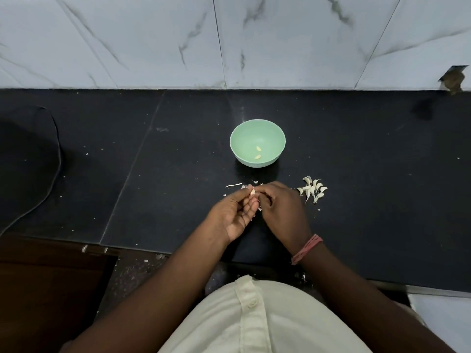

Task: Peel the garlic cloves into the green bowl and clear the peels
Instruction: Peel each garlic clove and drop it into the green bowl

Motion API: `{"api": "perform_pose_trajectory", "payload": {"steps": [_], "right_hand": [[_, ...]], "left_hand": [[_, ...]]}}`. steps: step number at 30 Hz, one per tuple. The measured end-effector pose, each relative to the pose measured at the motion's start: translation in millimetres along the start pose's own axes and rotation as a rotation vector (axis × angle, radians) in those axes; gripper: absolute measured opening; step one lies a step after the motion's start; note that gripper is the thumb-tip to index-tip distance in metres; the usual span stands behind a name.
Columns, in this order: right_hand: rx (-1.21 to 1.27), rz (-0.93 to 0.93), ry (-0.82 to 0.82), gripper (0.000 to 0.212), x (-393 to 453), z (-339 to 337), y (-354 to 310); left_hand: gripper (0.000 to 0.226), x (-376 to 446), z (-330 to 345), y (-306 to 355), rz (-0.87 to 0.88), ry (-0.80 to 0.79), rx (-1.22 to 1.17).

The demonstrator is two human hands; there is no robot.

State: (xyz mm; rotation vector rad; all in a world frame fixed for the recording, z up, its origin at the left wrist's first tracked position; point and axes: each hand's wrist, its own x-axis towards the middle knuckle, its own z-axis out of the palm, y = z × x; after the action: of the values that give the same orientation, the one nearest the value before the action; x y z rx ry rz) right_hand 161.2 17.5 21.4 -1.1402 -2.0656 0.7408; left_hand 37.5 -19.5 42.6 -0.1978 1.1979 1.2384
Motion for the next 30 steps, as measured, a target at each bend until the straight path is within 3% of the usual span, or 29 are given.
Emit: {"api": "perform_pose_trajectory", "payload": {"steps": [7, 16, 18, 22, 30], "right_hand": [[0.048, -0.005, 0.038, 0.014, -0.4, 2.9, 0.4], [0.077, -0.025, 0.063, 0.013, 4.5, -4.8, 3.2], [0.126, 0.027, 0.090, 0.012, 5.4, -3.6, 2.8], [0.443, 0.308, 0.075, 0.010, 9.8, -4.5, -2.3], [0.522, 0.369, 0.044, 0.012, 13.7, -13.5, -0.9]], "left_hand": [[0.008, 1.5, -6.4, 6.6, 0.017, -0.052, 0.046], [0.007, 2.3, -5.2, 6.2, 0.098, -0.112, 0.125], [0.012, 3.1, -5.1, 5.3, 0.164, -0.119, 0.132], [0.018, 1.9, -3.3, 2.8, 0.282, -0.169, 0.186], [0.012, 3.3, -2.7, 5.2, 0.483, -0.140, 0.351]]}}
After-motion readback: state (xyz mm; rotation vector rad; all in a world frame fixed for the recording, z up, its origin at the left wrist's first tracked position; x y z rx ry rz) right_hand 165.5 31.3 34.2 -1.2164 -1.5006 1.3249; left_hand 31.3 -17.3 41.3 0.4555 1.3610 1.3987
